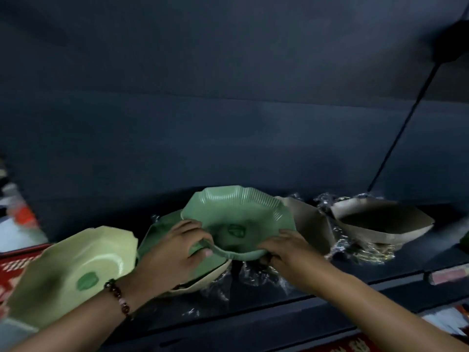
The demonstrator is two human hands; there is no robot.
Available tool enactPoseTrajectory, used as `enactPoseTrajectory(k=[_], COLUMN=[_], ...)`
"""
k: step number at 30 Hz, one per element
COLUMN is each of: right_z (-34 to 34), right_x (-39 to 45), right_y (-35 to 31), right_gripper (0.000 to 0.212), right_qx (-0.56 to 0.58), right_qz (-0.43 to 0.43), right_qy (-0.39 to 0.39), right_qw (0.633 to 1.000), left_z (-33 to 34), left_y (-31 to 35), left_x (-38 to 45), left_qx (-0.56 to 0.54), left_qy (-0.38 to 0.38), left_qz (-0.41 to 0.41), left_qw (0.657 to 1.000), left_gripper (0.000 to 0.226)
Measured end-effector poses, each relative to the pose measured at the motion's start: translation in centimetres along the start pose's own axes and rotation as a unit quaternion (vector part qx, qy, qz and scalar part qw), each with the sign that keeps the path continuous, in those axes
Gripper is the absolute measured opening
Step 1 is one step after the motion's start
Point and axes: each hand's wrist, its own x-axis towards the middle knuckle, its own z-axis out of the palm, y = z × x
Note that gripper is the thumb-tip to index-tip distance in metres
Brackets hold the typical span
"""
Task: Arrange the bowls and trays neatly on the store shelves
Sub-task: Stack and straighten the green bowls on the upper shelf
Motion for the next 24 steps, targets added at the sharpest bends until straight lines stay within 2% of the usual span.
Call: enactPoseTrajectory(k=[3,7,12,18,24], right_z=[1.8,5.0,9.3,13.9,18.2], right_x=[2.8,7.1,12.2,16.0,17.1], right_y=[-3.9,-9.0,-15.7,-21.3,-22.6], right_gripper=[0.017,0.023,0.027,0.027,0.028], right_qx=[0.024,0.06,0.065,0.048,0.016], right_qz=[-0.057,-0.113,-0.189,-0.213,-0.194], right_qy=[0.009,-0.015,-0.04,-0.06,-0.093], right_qw=[0.998,0.992,0.979,0.974,0.976], left_z=[-2.9,-6.4,-10.0,-11.0,-9.1], left_y=[-3.0,-7.0,-10.0,-14.3,-17.8], left_x=[-4.1,-10.1,-17.2,-22.7,-24.8], left_qx=[0.012,0.082,0.112,0.168,0.165], left_qy=[0.009,0.034,0.085,0.071,0.028], left_qz=[-0.028,-0.064,-0.129,-0.194,-0.238], left_qw=[0.999,0.994,0.982,0.964,0.957], left_gripper=[0.024,0.041,0.033,0.033,0.032])
